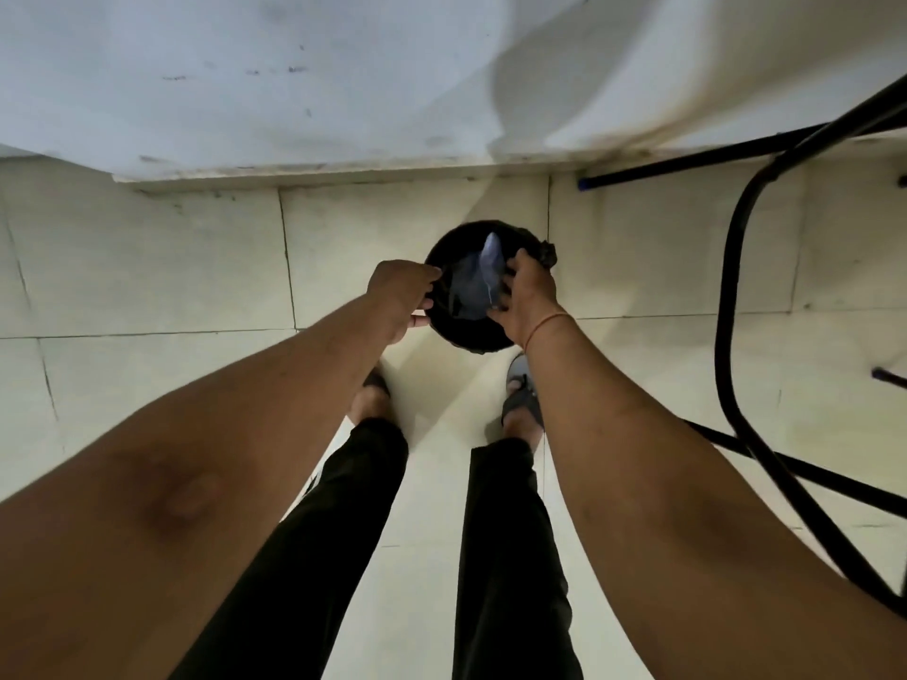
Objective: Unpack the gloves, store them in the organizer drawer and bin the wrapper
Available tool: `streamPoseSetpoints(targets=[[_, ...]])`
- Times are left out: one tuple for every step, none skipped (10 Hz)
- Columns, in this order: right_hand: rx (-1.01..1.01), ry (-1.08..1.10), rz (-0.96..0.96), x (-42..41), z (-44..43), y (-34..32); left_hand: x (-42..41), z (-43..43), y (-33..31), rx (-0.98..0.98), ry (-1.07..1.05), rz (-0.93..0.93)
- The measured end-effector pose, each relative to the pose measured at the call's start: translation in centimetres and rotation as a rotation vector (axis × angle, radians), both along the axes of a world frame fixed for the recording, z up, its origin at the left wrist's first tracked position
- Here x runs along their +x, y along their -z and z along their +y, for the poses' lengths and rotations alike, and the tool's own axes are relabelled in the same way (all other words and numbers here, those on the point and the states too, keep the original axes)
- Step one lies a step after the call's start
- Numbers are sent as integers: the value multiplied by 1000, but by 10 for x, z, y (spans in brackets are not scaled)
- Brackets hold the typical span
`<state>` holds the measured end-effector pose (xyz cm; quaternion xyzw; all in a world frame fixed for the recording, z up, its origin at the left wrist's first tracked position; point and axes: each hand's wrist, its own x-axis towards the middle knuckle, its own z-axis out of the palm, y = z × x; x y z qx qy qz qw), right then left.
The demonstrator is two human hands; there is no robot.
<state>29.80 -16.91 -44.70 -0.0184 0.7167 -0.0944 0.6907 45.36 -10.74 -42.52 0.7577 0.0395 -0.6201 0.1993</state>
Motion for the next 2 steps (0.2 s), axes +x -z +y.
streamPoseSetpoints(targets=[[-74, 7, 31, -4, -7, -25, -4, -1, -18, -43, -3, -5], [-119, -50, 50, -5, -14, -56, -5, -7, -49, -70, -37, -53]])
